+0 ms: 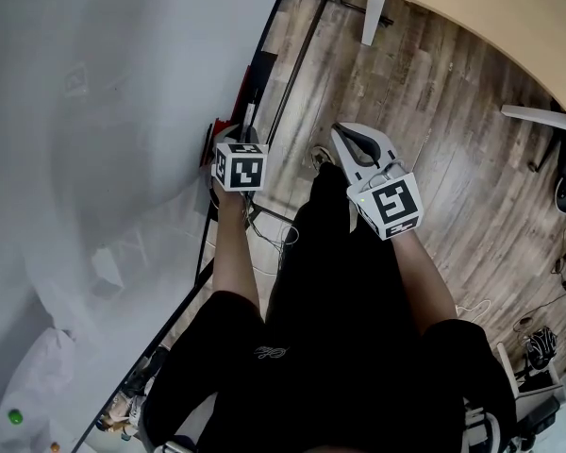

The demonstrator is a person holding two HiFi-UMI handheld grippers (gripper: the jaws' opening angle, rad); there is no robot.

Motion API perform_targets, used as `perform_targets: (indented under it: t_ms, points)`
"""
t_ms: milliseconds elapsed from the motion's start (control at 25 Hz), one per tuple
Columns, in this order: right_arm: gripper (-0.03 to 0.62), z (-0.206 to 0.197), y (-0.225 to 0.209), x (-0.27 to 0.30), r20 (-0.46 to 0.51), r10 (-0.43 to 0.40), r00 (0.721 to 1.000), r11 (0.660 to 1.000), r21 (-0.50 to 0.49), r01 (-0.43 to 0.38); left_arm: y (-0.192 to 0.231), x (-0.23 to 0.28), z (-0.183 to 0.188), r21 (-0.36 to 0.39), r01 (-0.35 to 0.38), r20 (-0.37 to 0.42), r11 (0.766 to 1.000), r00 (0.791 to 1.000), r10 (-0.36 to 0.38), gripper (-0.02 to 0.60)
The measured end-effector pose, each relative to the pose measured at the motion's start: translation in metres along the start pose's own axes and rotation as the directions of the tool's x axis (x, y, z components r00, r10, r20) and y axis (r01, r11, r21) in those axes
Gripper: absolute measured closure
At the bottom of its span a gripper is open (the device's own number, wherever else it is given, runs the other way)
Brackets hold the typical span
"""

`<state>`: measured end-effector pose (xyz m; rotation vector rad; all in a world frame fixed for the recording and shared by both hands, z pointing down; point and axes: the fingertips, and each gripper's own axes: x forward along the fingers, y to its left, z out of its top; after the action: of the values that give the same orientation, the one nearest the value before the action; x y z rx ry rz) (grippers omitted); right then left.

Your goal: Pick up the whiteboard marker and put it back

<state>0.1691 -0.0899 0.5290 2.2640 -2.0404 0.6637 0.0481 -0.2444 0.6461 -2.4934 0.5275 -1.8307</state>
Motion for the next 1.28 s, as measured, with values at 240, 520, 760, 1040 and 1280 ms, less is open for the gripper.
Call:
perform_targets:
  t_ms: [240,520,760,1040,1280]
  points:
    - [0.594,-0.004,0.004,-0.001,-0.017,0.006,1.000,1.000,-0.009,-0.006,0.003,-0.004,-0.003,-0.004,-0.046,0.037,0.999,0.998,0.046,0.518]
    - [0.594,-0.001,0.009,-0.003,-0.028,0.030,0.999,0.999,-0.036,-0.031,0.011,-0.026,0.007,-0.061,-0.089,0.150,0.994,0.984,0.097,0.520]
    - [0.592,0.006,0.017,-0.008,-0.022,0.074,0.997,0.995,-0.063,-0.075,0.004,-0.065,0.035,-0.152,-0.065,0.335,0.986,0.936,0.113,0.518]
    - [0.594,0.035,0.056,-0.031,0.021,0.148,0.989,0.980,-0.141,-0.143,-0.003,-0.152,0.039,-0.280,-0.057,0.530,0.958,0.823,0.204,0.518]
    - [0.594,0.054,0.086,-0.068,0.055,0.222,0.974,0.958,-0.199,-0.207,-0.027,-0.233,0.027,-0.370,-0.065,0.640,0.927,0.705,0.305,0.518]
